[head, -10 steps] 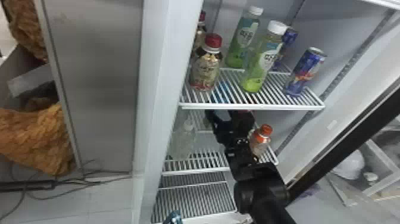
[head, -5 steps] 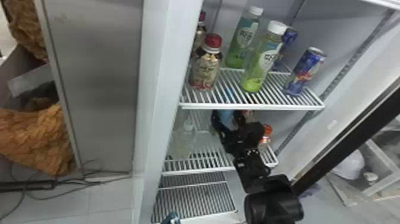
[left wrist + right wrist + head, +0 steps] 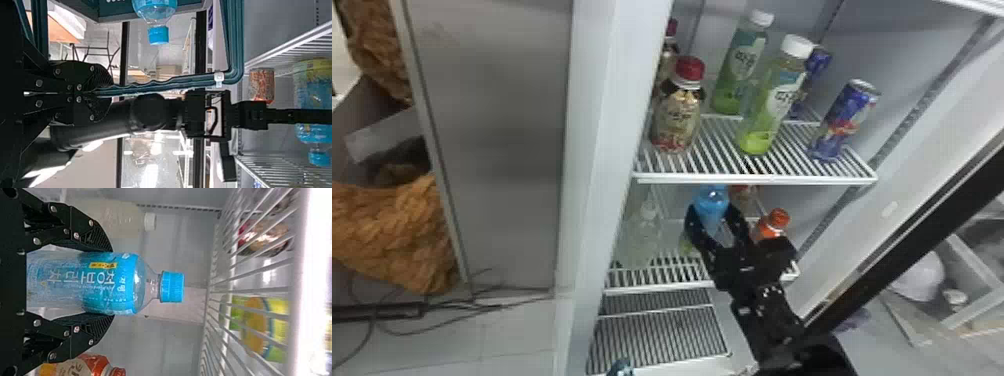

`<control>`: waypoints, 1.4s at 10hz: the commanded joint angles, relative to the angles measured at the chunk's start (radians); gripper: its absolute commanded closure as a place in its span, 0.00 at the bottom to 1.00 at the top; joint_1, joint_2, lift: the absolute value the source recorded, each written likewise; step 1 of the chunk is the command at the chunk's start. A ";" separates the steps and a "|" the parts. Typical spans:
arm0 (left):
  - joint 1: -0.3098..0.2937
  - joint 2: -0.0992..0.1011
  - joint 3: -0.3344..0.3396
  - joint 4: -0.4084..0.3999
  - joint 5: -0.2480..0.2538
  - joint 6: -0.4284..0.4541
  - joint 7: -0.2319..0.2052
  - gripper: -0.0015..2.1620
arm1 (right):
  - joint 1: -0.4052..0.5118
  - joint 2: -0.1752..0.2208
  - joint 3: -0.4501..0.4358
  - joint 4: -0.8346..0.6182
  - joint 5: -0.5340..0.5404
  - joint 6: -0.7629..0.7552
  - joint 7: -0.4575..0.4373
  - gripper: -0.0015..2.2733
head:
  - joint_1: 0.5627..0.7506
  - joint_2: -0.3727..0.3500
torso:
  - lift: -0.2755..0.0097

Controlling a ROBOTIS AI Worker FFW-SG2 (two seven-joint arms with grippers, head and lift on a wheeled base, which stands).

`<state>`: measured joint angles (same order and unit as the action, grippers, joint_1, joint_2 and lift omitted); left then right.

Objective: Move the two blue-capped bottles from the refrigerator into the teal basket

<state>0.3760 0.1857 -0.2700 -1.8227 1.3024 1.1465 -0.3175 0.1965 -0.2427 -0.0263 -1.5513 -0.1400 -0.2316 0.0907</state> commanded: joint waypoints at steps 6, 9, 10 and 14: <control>0.009 0.001 0.003 -0.002 0.000 0.002 -0.002 0.53 | 0.361 0.049 -0.123 -0.418 -0.012 0.092 0.023 0.26 | 0.70 0.03 | 0.48; 0.014 0.000 0.006 -0.002 0.000 0.002 -0.003 0.53 | 0.545 0.074 -0.127 -0.624 -0.078 0.146 0.046 0.26 | 0.70 0.03 | 0.48; 0.014 0.001 0.006 -0.002 0.000 0.002 -0.003 0.53 | 0.601 0.077 -0.129 -0.691 -0.096 0.173 0.061 0.26 | 0.70 0.03 | 0.48; 0.019 0.005 0.008 -0.002 0.000 0.005 -0.006 0.53 | 0.802 0.079 -0.162 -0.926 -0.156 0.394 0.107 0.26 | 0.70 0.03 | 0.48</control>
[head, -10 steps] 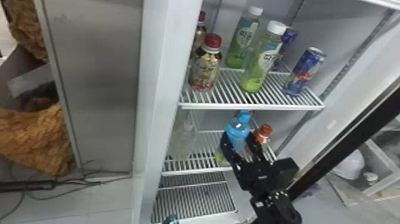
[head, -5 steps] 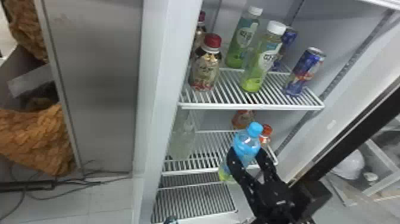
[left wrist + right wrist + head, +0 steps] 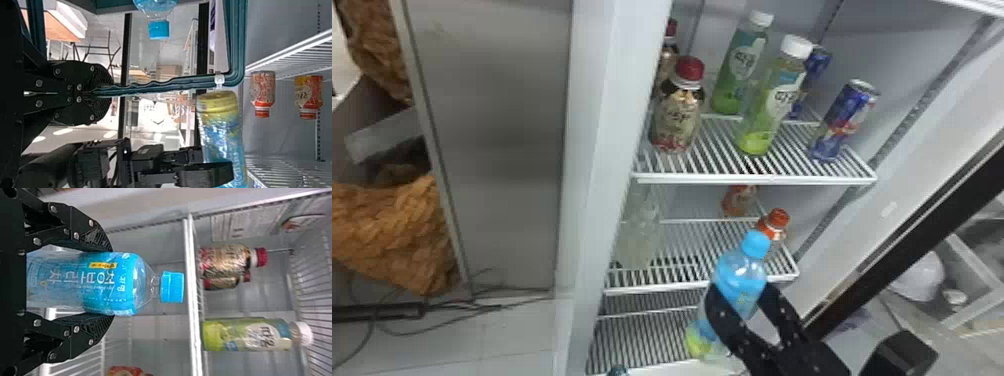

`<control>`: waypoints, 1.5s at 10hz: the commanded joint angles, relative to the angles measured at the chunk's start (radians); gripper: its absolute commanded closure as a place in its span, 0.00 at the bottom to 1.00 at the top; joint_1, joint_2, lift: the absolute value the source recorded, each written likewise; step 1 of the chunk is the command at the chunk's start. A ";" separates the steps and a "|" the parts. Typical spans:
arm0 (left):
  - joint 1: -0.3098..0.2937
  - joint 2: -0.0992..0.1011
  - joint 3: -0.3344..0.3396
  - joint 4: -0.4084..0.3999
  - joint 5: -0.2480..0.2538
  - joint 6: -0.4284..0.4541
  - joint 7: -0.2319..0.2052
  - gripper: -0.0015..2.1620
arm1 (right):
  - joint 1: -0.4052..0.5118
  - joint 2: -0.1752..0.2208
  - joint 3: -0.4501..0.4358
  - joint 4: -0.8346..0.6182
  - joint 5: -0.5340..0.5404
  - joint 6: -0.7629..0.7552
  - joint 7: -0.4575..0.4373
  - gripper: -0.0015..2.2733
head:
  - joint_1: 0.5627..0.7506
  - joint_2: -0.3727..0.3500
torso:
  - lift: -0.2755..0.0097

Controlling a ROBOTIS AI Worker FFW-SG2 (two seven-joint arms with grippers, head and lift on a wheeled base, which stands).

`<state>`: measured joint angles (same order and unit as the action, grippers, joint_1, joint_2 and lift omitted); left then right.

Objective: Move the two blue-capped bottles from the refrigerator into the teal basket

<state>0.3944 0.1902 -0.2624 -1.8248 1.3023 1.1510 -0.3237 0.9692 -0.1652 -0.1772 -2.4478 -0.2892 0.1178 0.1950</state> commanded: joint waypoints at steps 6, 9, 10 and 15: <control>0.006 0.002 0.002 0.000 -0.002 0.000 0.000 0.53 | 0.103 0.007 -0.038 -0.157 -0.113 0.430 0.067 0.27 | 0.70 0.03 | 0.48; 0.006 0.000 0.002 0.000 -0.002 0.000 0.000 0.53 | 0.084 0.004 -0.038 -0.165 -0.151 0.557 0.093 0.27 | 0.70 0.03 | 0.48; 0.006 0.000 0.002 0.000 -0.002 0.000 0.000 0.53 | 0.074 0.001 -0.038 -0.153 -0.162 0.596 0.104 0.27 | 0.70 0.03 | 0.48; 0.006 0.000 0.002 0.000 -0.002 0.000 -0.001 0.53 | 0.008 0.001 -0.047 -0.062 -0.142 0.606 0.192 0.14 | 0.70 0.03 | 0.48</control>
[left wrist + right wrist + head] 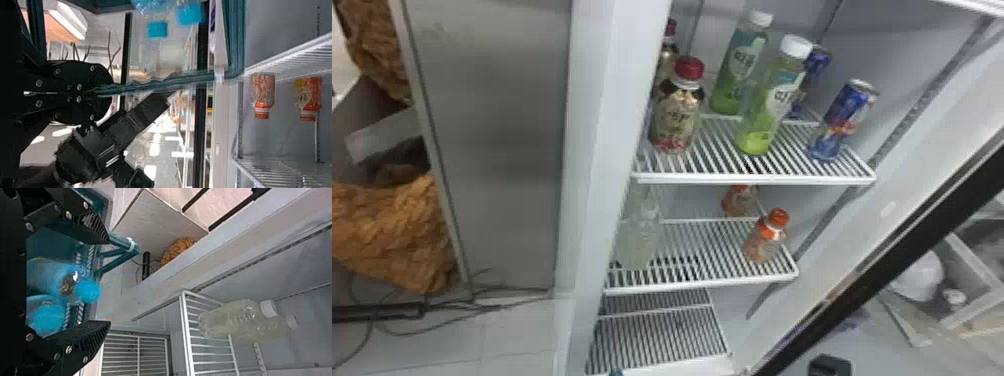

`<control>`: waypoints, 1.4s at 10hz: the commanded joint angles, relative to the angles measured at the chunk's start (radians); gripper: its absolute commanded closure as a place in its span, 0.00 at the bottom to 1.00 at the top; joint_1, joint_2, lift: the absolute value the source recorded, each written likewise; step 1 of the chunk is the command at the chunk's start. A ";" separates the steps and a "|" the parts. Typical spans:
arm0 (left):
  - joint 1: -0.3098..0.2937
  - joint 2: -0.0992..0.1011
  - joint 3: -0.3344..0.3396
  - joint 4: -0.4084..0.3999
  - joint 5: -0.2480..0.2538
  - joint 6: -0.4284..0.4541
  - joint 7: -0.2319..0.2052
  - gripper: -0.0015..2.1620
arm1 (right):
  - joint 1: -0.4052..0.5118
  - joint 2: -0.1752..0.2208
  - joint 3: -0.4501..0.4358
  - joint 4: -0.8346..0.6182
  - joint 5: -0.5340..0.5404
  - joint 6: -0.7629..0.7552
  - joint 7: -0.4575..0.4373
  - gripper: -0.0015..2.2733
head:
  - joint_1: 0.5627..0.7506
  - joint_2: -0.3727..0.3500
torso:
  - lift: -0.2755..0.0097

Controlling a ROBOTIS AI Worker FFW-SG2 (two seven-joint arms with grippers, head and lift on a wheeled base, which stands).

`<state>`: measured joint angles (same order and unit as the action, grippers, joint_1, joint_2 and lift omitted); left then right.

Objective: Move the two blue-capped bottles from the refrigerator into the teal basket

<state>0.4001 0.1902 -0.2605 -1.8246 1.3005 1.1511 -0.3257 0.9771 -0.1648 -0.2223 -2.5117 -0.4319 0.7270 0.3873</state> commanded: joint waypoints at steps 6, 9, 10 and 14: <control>-0.003 -0.002 0.000 0.000 0.000 0.000 0.000 0.53 | -0.020 0.079 -0.011 0.140 0.127 -0.595 -0.005 0.12 | 0.70 0.03 | 0.48; -0.005 -0.002 -0.005 0.000 0.000 0.000 0.000 0.53 | -0.079 0.117 -0.017 0.287 0.186 -0.889 -0.048 0.09 | 0.70 0.03 | 0.48; -0.008 -0.003 -0.005 0.000 0.000 0.002 0.000 0.53 | -0.118 0.125 -0.017 0.373 0.199 -1.014 -0.054 0.07 | 0.70 0.03 | 0.48; -0.012 -0.003 -0.006 0.000 0.000 0.000 0.000 0.53 | -0.278 0.130 -0.012 0.707 0.239 -1.444 -0.054 0.04 | 0.70 0.03 | 0.48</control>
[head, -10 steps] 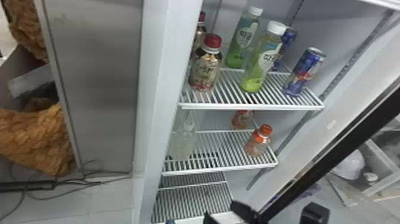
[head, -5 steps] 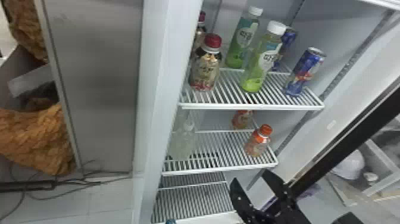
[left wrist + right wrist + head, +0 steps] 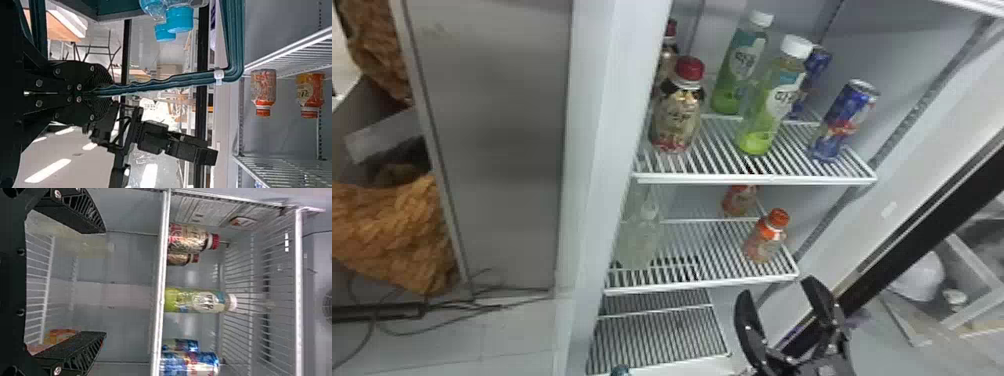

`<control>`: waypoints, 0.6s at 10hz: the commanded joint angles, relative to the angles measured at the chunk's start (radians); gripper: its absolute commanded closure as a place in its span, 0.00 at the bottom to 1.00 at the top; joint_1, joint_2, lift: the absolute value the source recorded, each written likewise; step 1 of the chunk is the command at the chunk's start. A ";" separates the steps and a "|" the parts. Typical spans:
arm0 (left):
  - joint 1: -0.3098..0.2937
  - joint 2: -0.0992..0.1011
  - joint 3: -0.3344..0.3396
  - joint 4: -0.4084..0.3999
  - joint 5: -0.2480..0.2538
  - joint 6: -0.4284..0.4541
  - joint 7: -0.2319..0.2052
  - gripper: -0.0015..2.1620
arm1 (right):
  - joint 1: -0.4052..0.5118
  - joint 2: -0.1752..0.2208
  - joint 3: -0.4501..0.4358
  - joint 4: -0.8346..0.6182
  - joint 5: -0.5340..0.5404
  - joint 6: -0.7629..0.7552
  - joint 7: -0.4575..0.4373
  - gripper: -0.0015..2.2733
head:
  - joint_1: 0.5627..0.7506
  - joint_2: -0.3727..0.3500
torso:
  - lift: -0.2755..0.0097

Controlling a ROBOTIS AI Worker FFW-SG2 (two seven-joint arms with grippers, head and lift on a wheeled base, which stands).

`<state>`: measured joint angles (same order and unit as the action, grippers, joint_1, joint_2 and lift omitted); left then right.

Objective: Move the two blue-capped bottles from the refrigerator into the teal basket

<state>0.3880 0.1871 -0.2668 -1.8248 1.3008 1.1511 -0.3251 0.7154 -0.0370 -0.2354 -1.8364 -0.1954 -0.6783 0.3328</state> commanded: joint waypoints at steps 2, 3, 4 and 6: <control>0.000 0.000 0.001 0.000 0.000 0.000 0.000 0.53 | -0.016 0.002 0.001 0.024 0.005 -0.029 -0.002 0.04 | 0.70 0.03 | 0.48; 0.000 0.000 0.001 0.000 0.000 0.000 0.000 0.53 | -0.014 0.003 0.002 0.014 0.005 -0.011 -0.002 0.04 | 0.70 0.03 | 0.48; 0.000 0.002 0.001 0.000 0.002 0.000 0.000 0.53 | -0.006 0.003 0.002 -0.001 0.005 0.020 -0.002 0.04 | 0.70 0.03 | 0.48; -0.003 0.002 0.000 0.000 0.002 0.000 0.000 0.53 | 0.004 0.003 0.002 -0.033 0.008 0.067 -0.002 0.04 | 0.70 0.03 | 0.48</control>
<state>0.3854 0.1885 -0.2660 -1.8248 1.3024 1.1510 -0.3252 0.7179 -0.0337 -0.2331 -1.8642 -0.1875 -0.6186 0.3313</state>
